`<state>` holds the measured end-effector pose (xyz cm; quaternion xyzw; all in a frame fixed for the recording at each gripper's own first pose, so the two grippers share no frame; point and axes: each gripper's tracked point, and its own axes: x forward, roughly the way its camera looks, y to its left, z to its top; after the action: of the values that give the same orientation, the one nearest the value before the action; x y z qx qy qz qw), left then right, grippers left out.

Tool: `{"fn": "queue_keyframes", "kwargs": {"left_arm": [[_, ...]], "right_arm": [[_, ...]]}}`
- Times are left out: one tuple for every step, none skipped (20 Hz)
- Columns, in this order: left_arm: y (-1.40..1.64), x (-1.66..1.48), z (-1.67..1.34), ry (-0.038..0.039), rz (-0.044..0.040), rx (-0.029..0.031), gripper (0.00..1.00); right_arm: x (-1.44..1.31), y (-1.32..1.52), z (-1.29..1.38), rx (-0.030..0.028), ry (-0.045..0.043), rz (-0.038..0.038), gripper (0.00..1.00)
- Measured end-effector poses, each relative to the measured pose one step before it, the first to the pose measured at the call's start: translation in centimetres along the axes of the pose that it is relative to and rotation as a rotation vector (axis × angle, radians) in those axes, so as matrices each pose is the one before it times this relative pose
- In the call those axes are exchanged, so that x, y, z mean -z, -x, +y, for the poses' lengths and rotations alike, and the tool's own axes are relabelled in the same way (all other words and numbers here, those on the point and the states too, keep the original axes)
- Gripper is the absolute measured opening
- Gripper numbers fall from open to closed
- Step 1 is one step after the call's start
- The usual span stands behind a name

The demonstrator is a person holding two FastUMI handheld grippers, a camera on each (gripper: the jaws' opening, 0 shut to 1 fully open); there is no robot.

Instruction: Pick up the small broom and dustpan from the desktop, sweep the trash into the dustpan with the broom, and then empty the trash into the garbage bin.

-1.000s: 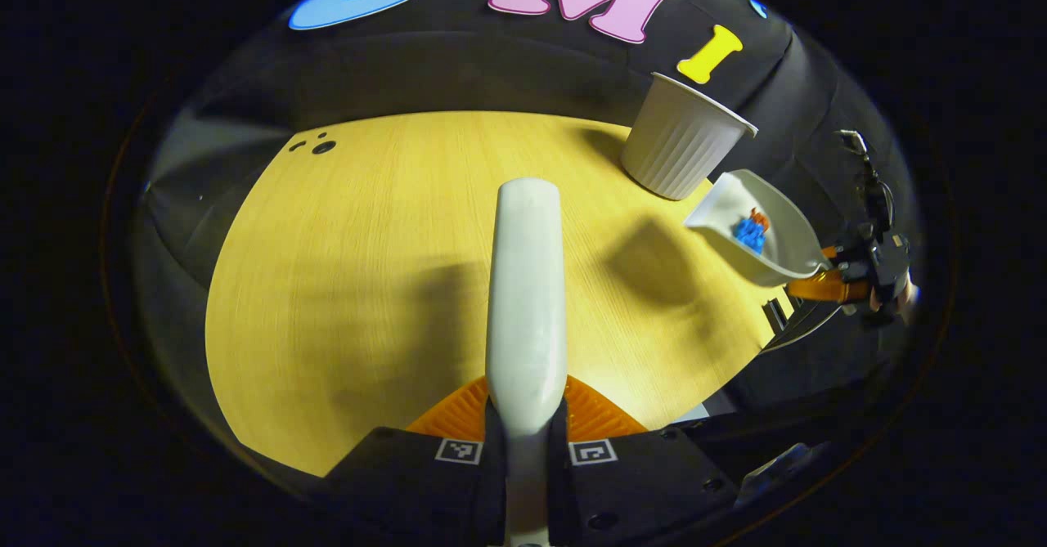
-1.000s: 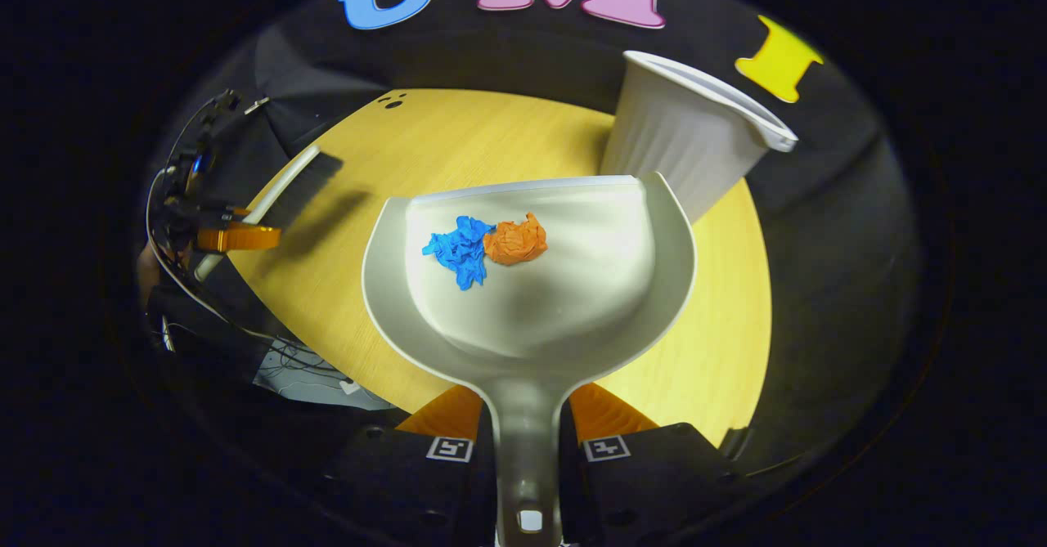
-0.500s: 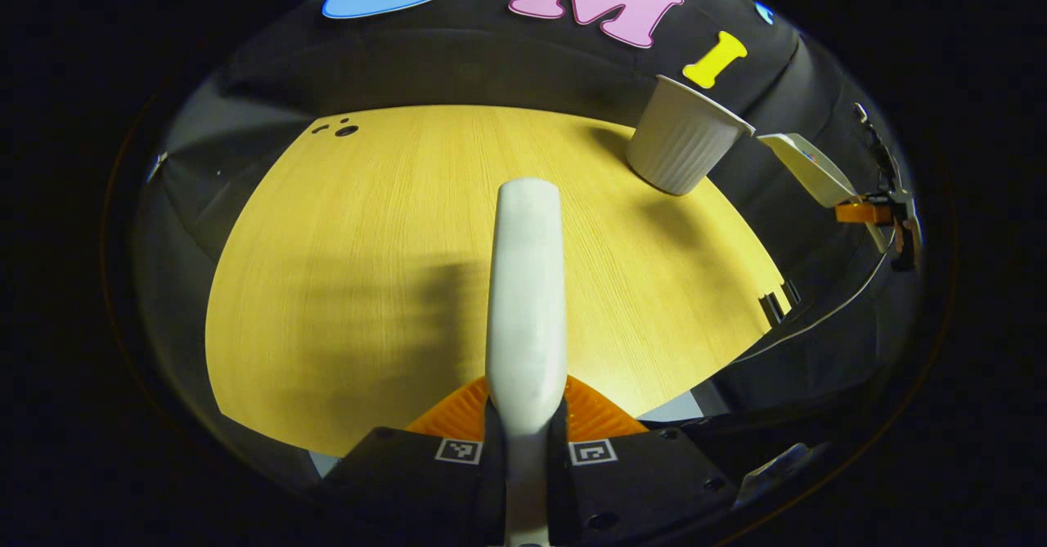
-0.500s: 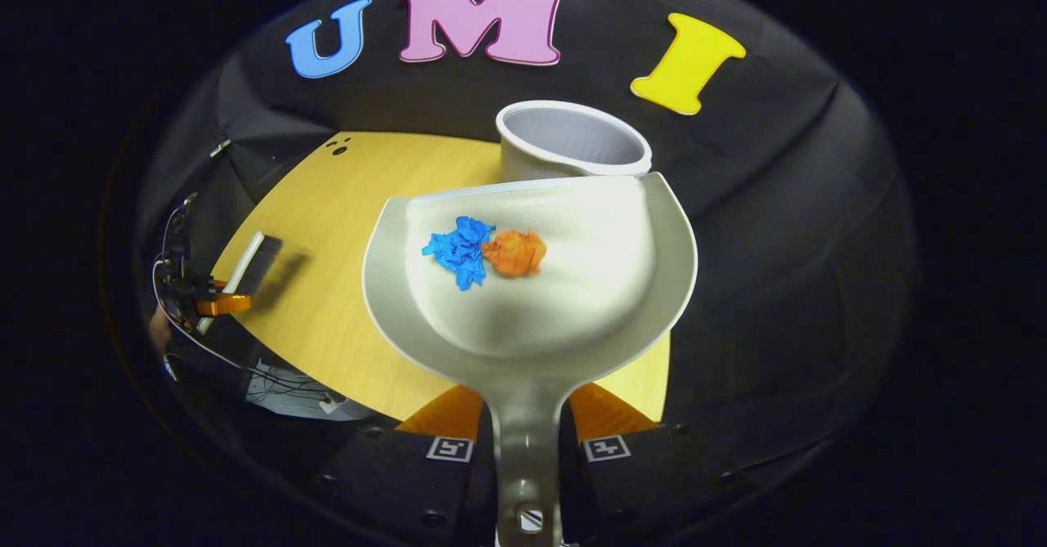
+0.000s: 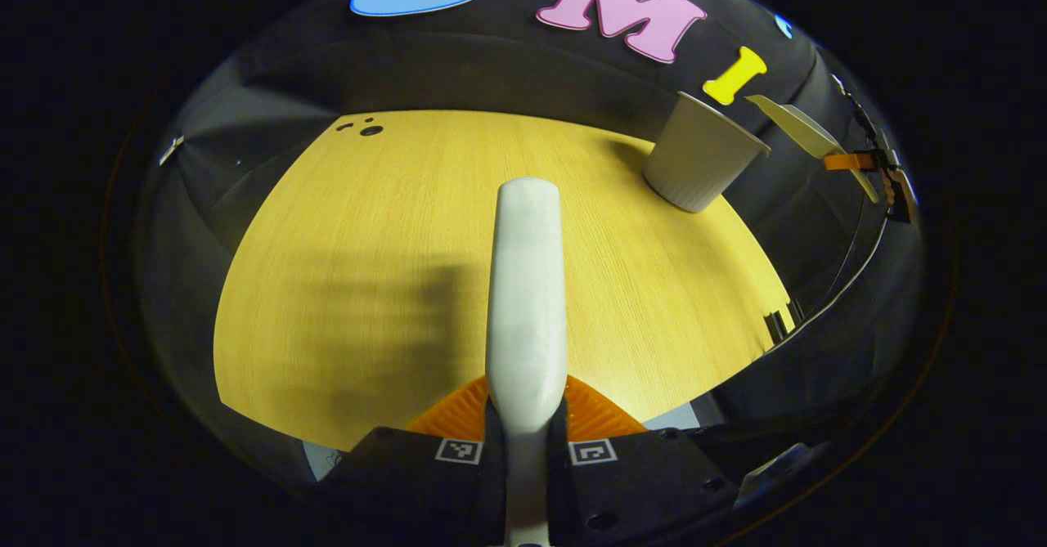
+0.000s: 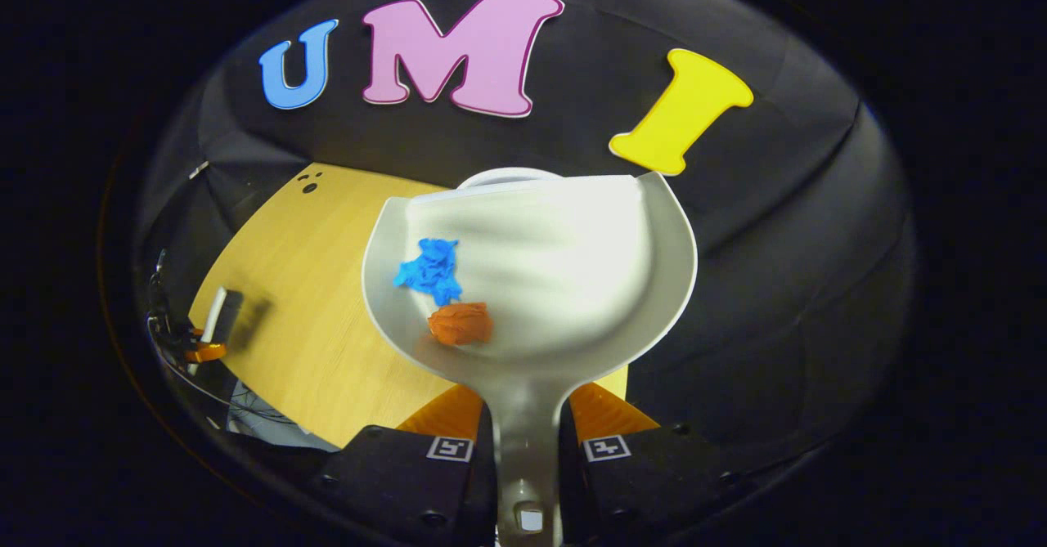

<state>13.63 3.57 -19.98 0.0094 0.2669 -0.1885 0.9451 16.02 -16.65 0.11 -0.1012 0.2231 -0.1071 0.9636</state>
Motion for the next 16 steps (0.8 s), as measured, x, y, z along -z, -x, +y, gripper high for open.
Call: {"fn": "queue_keyframes", "kwargs": {"left_arm": [[0.076,-0.269,0.153,0.01789,-0.00909,-0.00193,0.24],[0.151,-0.333,0.128,0.01608,-0.00913,-0.00206,0.24],[0.071,-0.273,0.252,0.01426,-0.00908,-0.00566,0.24],[0.015,-0.361,0.25,0.01203,-0.0093,-0.00562,0.24],[0.07,-0.211,0.125,0.01282,-0.00863,-0.00536,0.24],[0.045,-0.264,0.188,0.01275,-0.00905,-0.00354,0.24],[0.051,-0.141,0.136,0.01181,-0.00705,-0.00383,0.24],[0.075,-0.085,0.221,0.01084,-0.00561,-0.00584,0.24],[-0.118,-0.092,0.059,0.01062,-0.00464,-0.00429,0.24],[-0.058,-0.147,-0.032,0.01163,-0.00462,-0.00131,0.24],[-0.012,-0.055,0.023,0.01084,-0.00336,0.00093,0.24],[-0.019,0.004,0.006,0.00721,-0.00172,0.00097,0.24],[-0.117,0.048,0.061,0.00375,-0.0006,-0.00188,0.24],[-0.09,-0.002,0.072,0.0017,-0.00033,-0.00242,0.24],[-0.103,0.007,0.021,0.00262,-0.00039,-0.00202,0.24],[-0.036,-0.065,0.015,0.00275,0.00064,-0.00084,0.24]], "right_arm": [[-1.276,-0.651,-0.519,0.02205,-0.00249,-0.00913,0.34],[-1.072,-0.763,-0.382,0.015,-0.0083,-0.00663,0.34],[-0.794,-1.109,-0.131,0.01495,-0.00488,-0.00406,0.3],[-0.678,-1.001,-0.361,0.02135,0.00203,-0.00344,0.34],[-0.492,-0.966,-0.351,0.02581,0.01005,-0.00358,0.34],[-0.39,-0.964,-0.279,0.02555,0.01415,-0.00396,0.34],[-0.081,-0.836,-0.256,0.02956,0.02028,-0.0028,0.34],[-0.221,-1.029,-0.188,0.02924,0.01926,-0.00211,0.34],[-0.057,-0.873,-0.209,0.03001,0.01886,-0.00219,0.34],[-0.052,-0.684,-0.214,0.03049,0.02263,-0.0032,0.34],[-0.058,-0.59,-0.189,0.02891,0.02538,-0.00398,0.34],[0.215,-0.398,-0.162,0.02832,0.03147,-0.00433,0.34],[0.067,-0.495,-0.112,0.02543,0.03119,-0.0048,0.34],[0.007,-0.539,-0.099,0.02161,0.0327,-0.00352,0.34],[-0.026,-0.452,-0.047,0.02055,0.03382,-0.00342,0.34],[-0.11,-0.478,0.083,0.02352,0.03495,-0.00766,0.34]]}}
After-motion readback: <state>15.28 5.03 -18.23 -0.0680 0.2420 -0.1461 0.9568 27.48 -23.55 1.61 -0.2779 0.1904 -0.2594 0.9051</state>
